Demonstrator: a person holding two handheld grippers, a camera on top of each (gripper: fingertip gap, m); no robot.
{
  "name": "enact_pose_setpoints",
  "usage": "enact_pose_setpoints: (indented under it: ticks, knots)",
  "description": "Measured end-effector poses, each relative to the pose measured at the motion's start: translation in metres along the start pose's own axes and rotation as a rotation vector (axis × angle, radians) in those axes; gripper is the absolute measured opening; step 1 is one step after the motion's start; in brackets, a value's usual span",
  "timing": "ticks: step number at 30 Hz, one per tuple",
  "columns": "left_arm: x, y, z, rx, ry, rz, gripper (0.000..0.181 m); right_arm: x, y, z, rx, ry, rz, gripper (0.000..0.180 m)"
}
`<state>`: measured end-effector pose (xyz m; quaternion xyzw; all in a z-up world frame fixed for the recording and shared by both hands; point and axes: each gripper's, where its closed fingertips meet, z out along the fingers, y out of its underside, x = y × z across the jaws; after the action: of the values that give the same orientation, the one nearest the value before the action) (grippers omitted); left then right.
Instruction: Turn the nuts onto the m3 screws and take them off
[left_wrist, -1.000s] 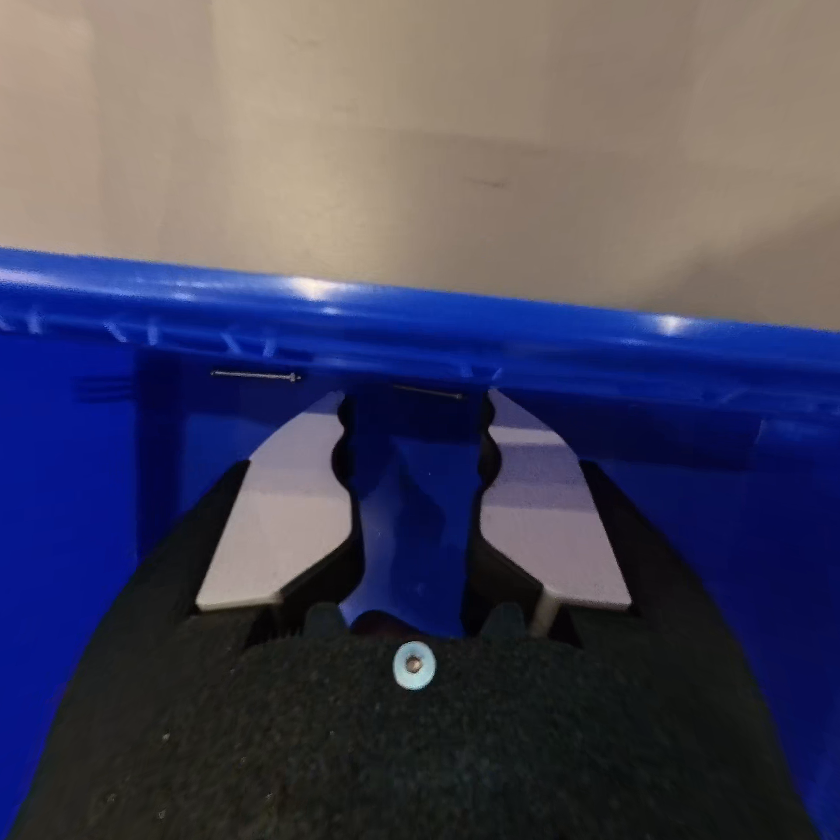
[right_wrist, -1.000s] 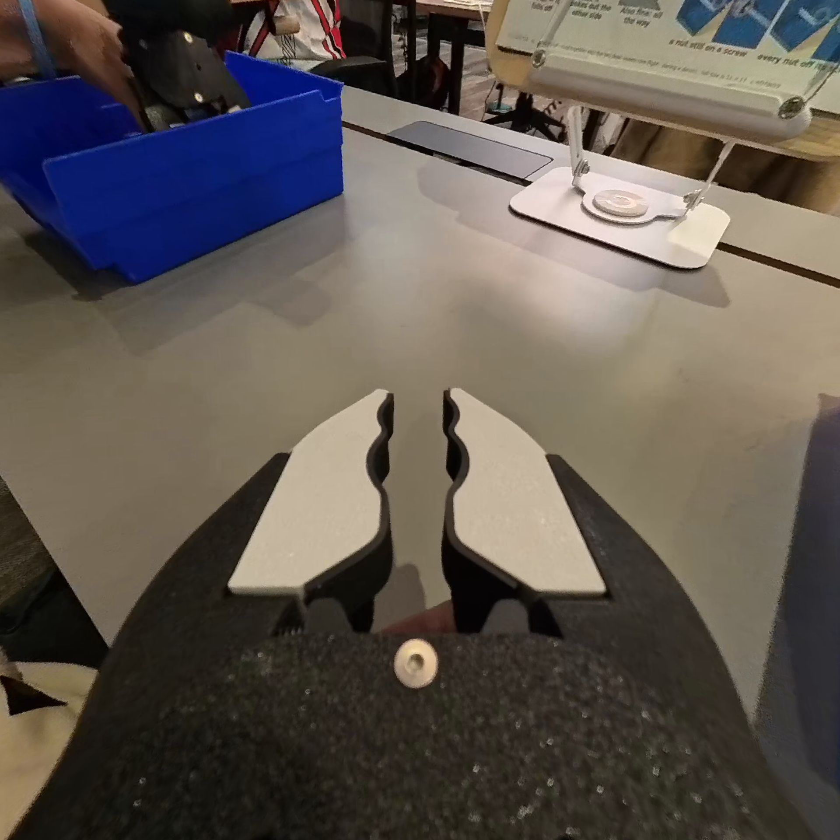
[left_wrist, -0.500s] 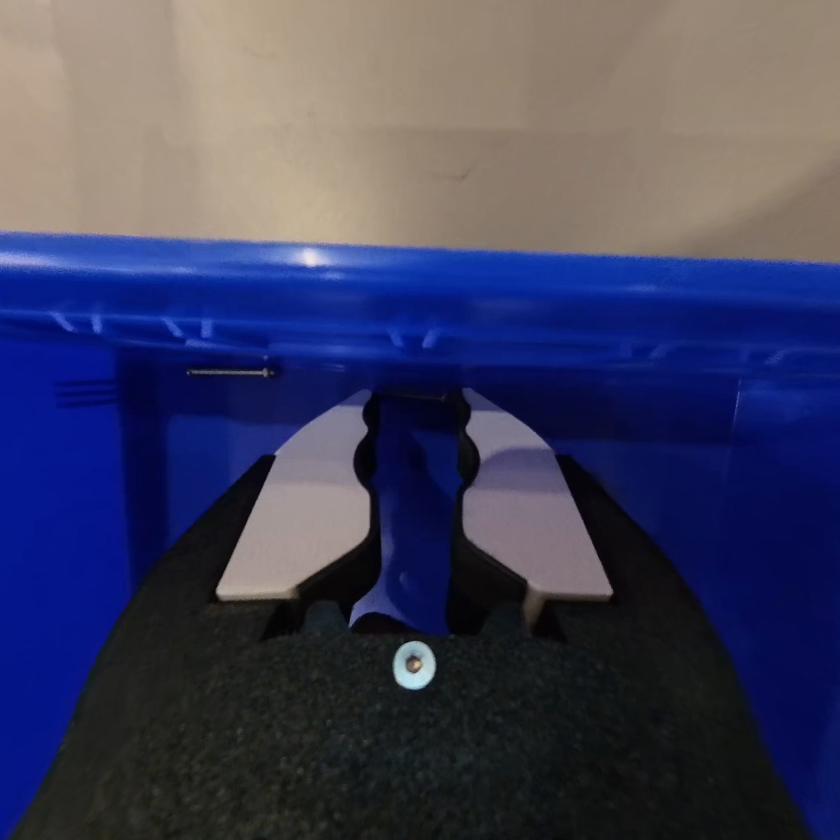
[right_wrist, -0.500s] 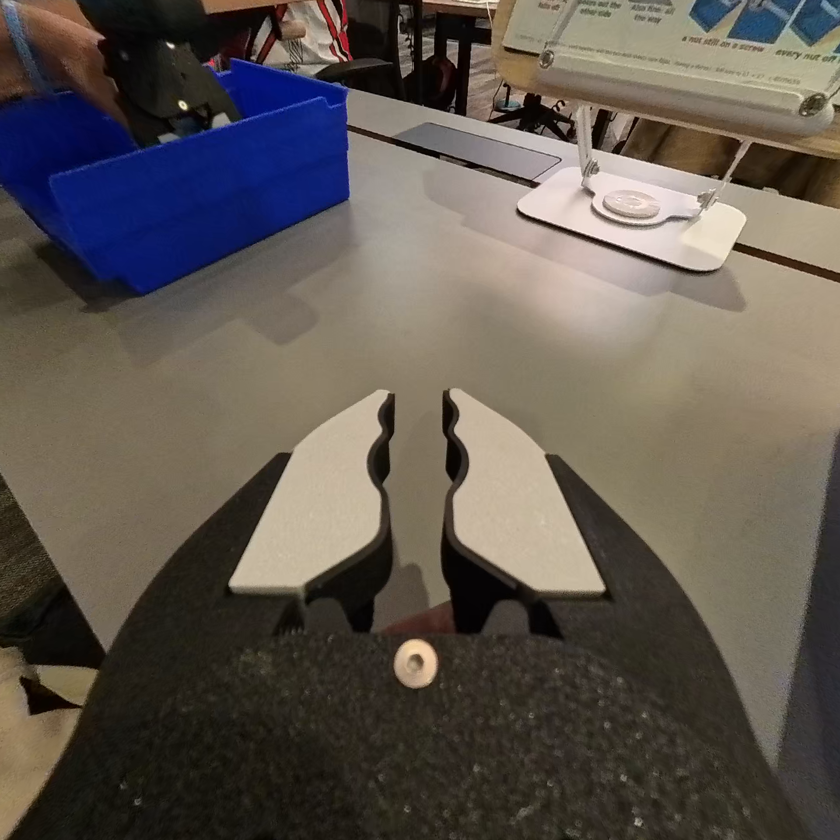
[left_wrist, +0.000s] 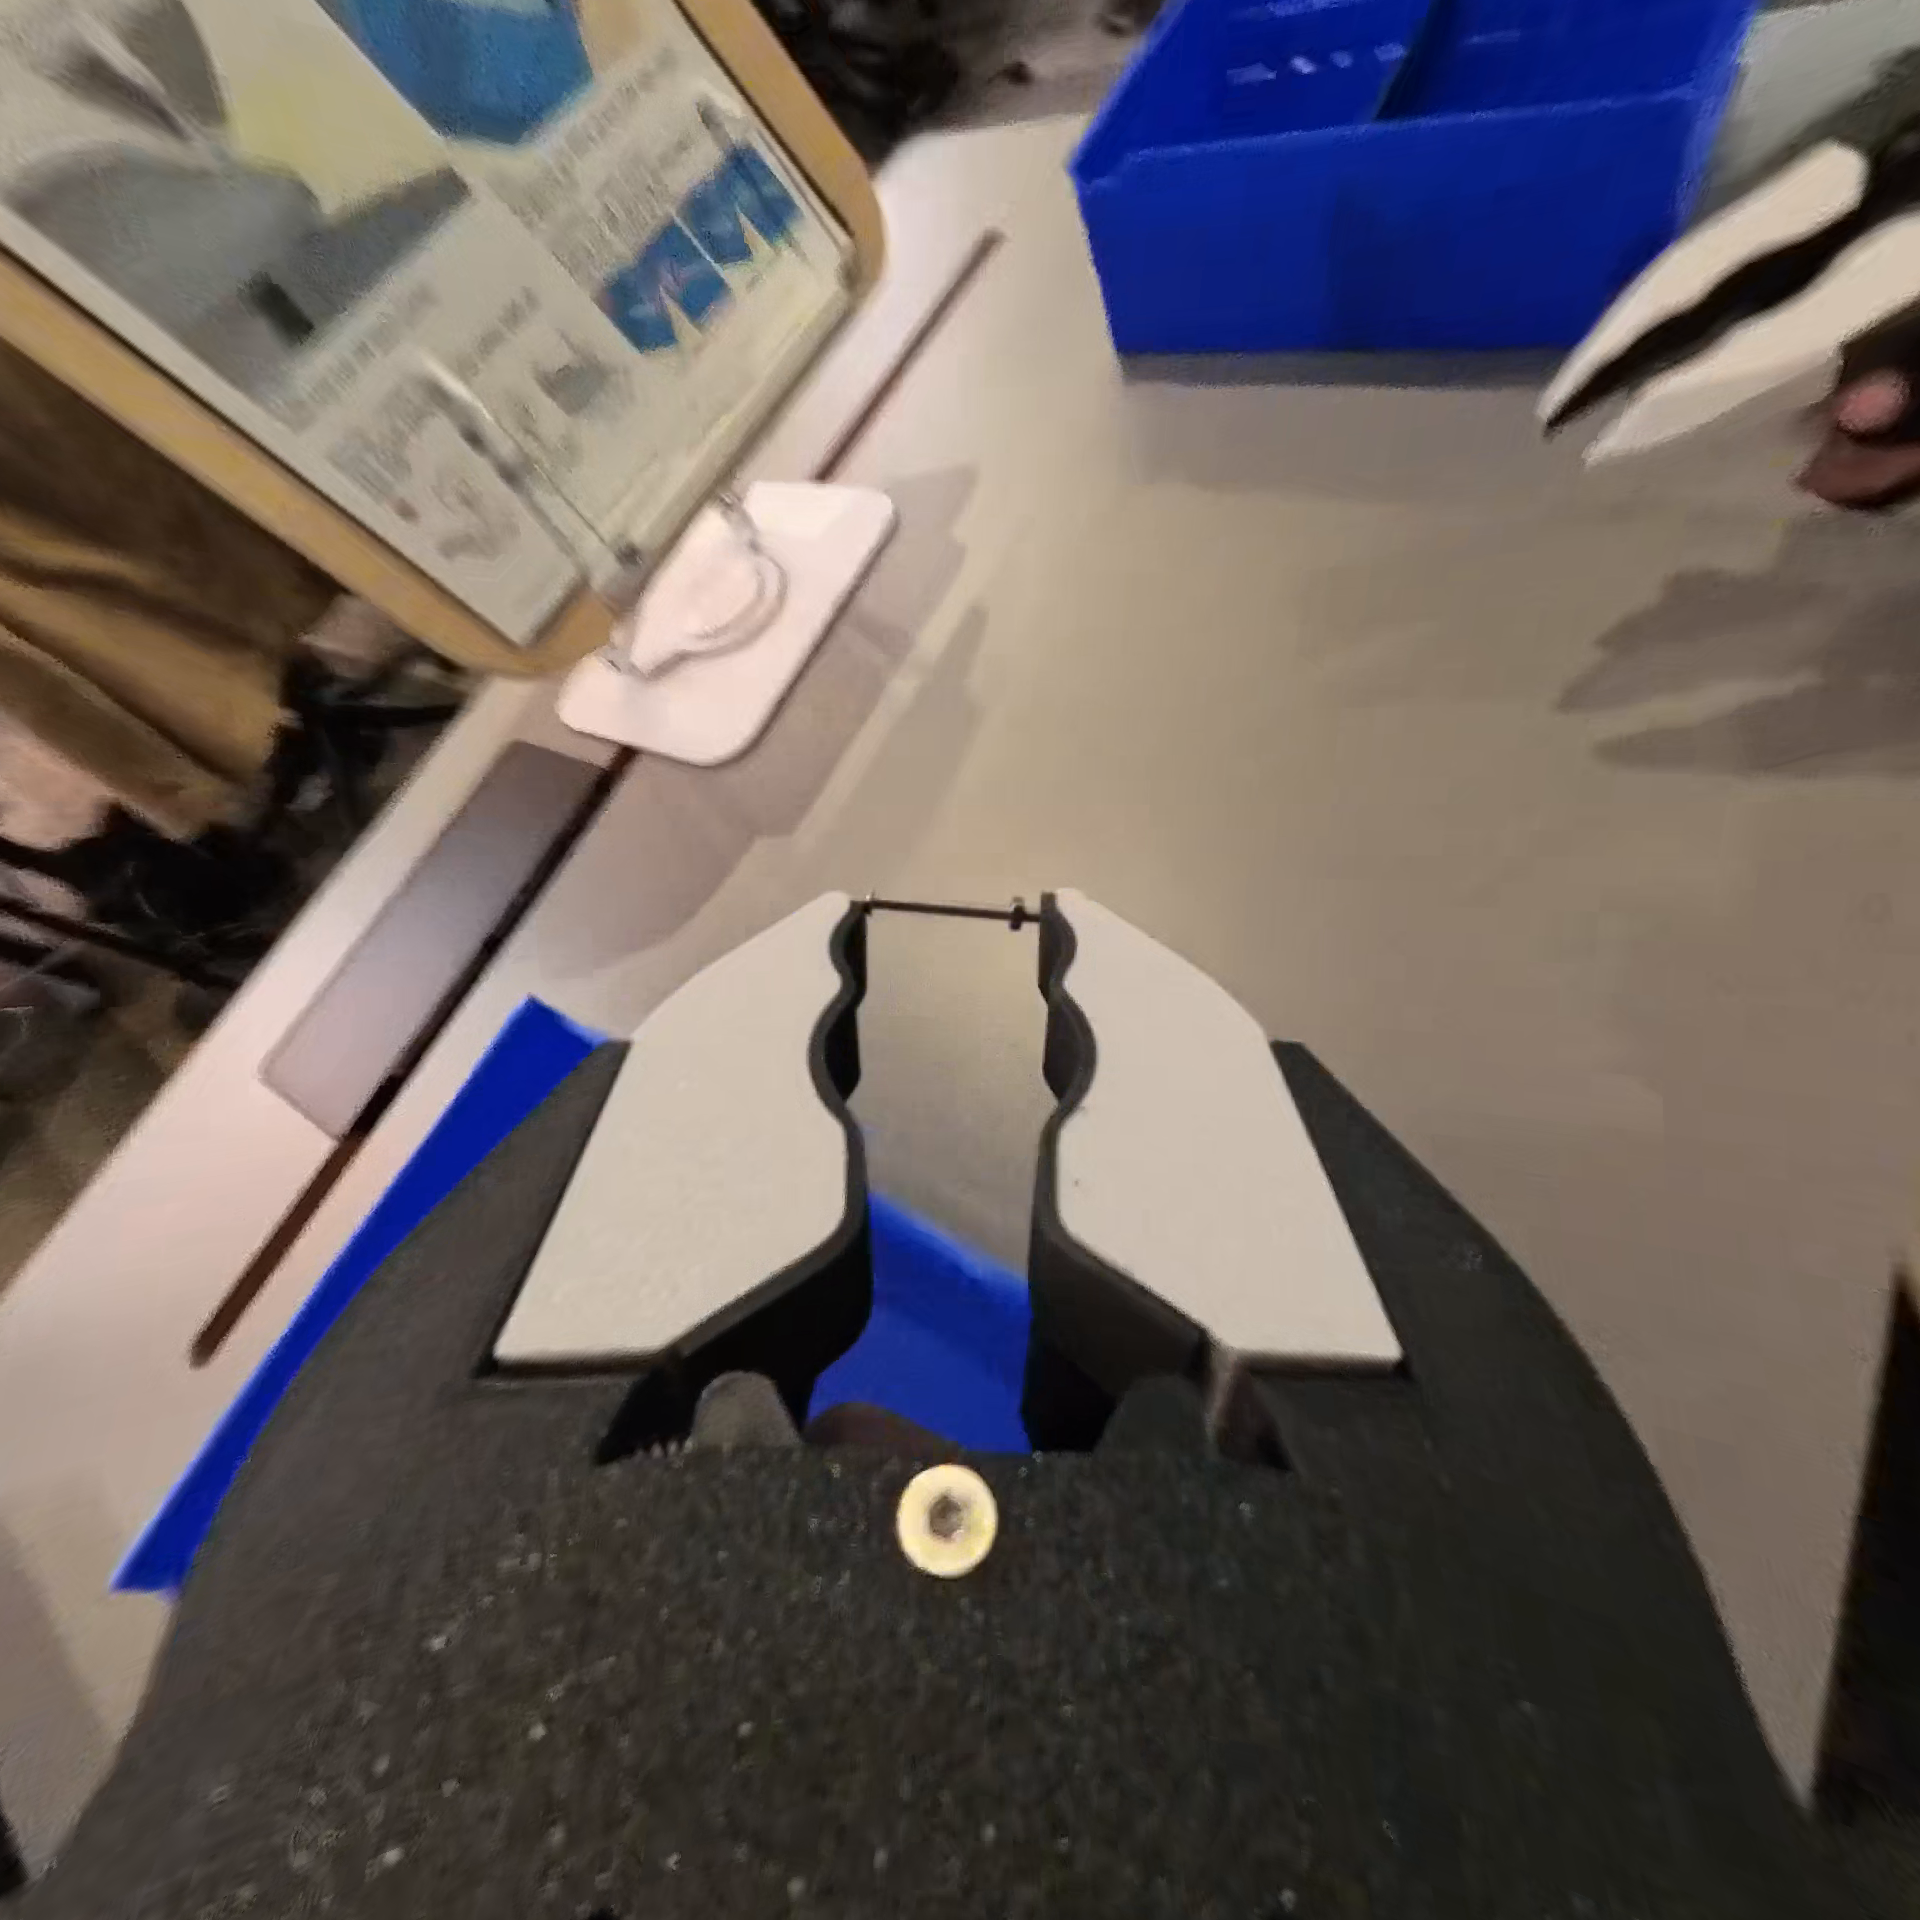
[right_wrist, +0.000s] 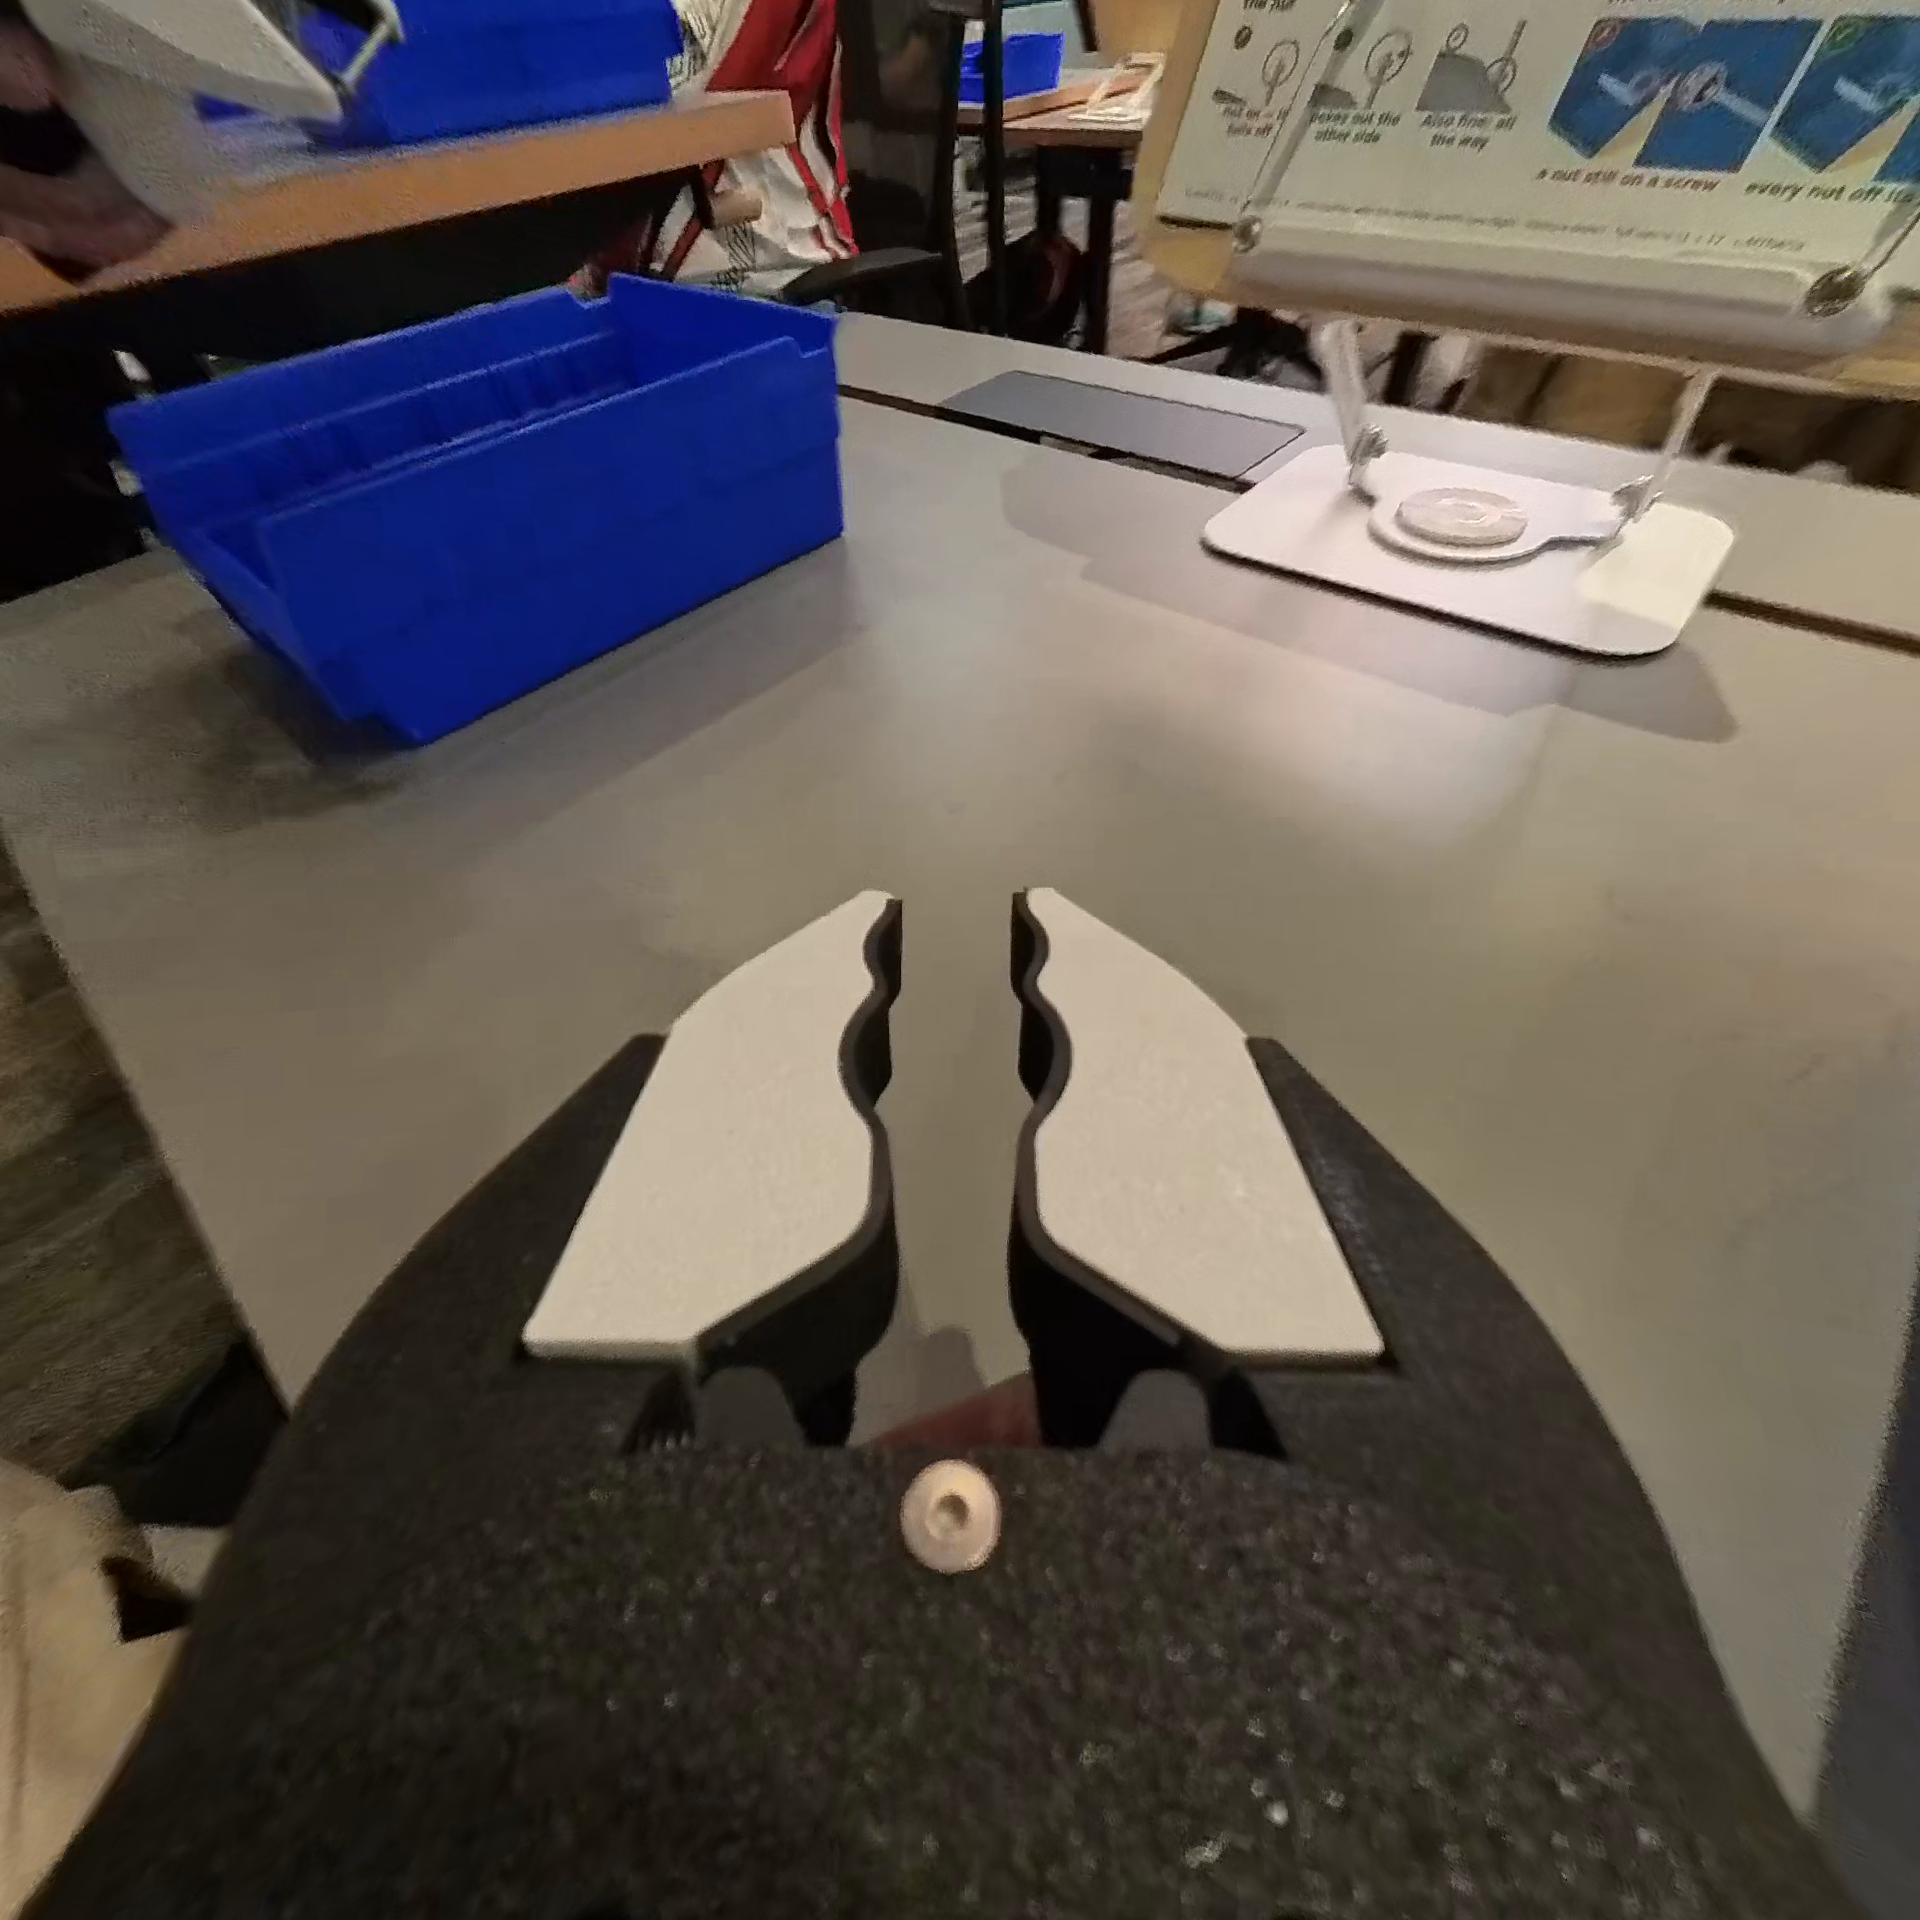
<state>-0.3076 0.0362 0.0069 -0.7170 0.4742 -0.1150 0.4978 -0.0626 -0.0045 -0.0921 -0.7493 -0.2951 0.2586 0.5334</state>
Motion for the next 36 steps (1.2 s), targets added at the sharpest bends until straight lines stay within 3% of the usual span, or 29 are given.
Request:
enact_pose_setpoints:
  ticks: [7, 11, 15, 24, 28, 32, 36]
  knots:
    - [0.111, -0.066, 0.066, 0.235, -0.073, 0.016, 0.031, -0.020, -0.012, -0.002, -0.009, -0.230, 0.189, 0.020]
    - [0.146, -0.063, 0.107, 0.274, -0.116, -0.025, 0.031, -0.035, -0.022, -0.010, 0.037, -0.399, 0.387, 0.020]
    - [0.176, -0.051, 0.131, 0.316, 0.011, -0.148, 0.031, -0.032, -0.018, -0.012, 0.063, -0.447, 0.497, 0.017]
    - [0.208, -0.053, 0.136, 0.380, 0.042, -0.043, 0.031, -0.050, -0.006, -0.009, -0.036, -0.566, 0.558, 0.017]
    - [0.213, -0.055, 0.135, 0.378, 0.047, 0.009, 0.031, -0.057, -0.007, -0.010, -0.054, -0.612, 0.558, 0.004]
    - [0.215, -0.052, 0.135, 0.361, 0.069, 0.014, 0.033, -0.057, -0.003, -0.010, -0.078, -0.591, 0.509, 0.002]
    - [0.222, -0.042, 0.130, 0.320, 0.196, -0.026, 0.038, -0.052, 0.004, -0.008, -0.098, -0.569, 0.480, 0.002]
